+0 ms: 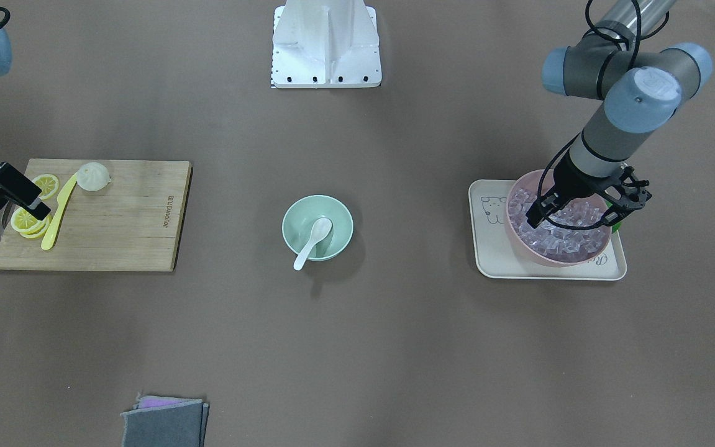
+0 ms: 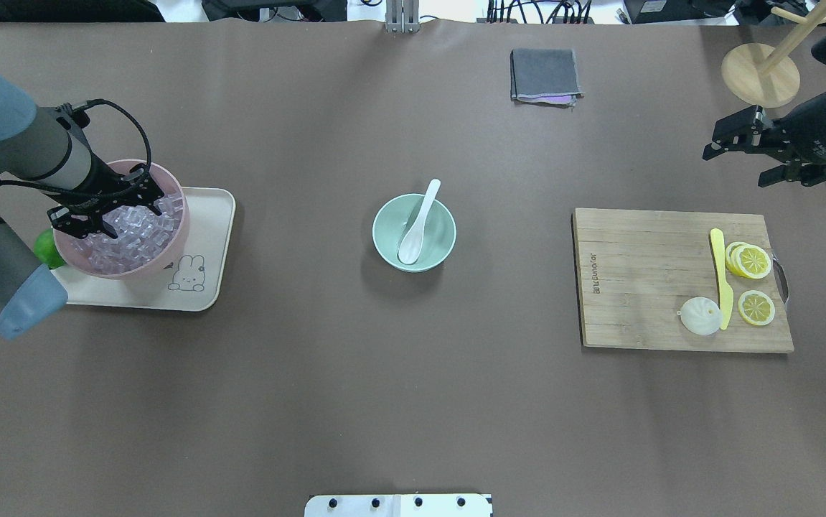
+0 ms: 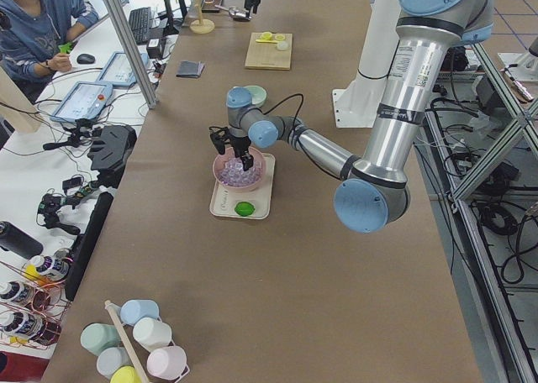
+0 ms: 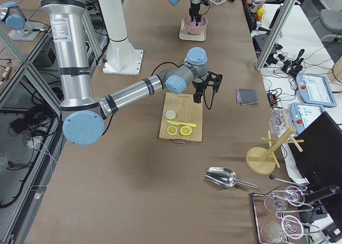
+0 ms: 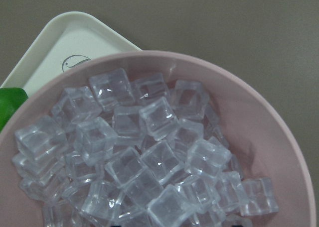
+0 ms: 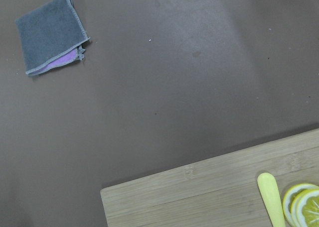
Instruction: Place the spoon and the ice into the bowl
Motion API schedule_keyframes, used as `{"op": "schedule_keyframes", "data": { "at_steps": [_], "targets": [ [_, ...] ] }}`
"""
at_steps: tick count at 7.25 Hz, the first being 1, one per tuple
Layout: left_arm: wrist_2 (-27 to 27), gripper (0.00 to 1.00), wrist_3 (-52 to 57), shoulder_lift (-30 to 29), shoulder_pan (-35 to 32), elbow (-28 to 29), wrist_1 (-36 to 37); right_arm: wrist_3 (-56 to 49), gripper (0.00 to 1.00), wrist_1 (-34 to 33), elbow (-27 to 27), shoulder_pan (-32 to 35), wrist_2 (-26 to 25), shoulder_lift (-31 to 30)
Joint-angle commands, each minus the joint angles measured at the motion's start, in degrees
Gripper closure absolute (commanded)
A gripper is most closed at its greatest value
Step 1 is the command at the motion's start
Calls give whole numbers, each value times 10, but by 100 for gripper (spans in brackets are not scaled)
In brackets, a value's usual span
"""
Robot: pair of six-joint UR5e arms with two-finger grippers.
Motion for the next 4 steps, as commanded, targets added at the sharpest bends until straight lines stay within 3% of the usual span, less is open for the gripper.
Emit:
{"op": "schedule_keyframes", "data": {
  "at_steps": [1,2,3,4],
  "targets": [
    [0,37,0,0,0,4,0,0,0,-1,0,1,0,-1],
    [0,49,0,0,-1,5,0,0,0,0,0,1,0,-1],
    [-1,71,-1,0,-2,4,0,0,0,-1,0,1,0,0],
    [-2,100,1,0,-6,2,0,0,0,0,0,1,0,-1]
  ]
}}
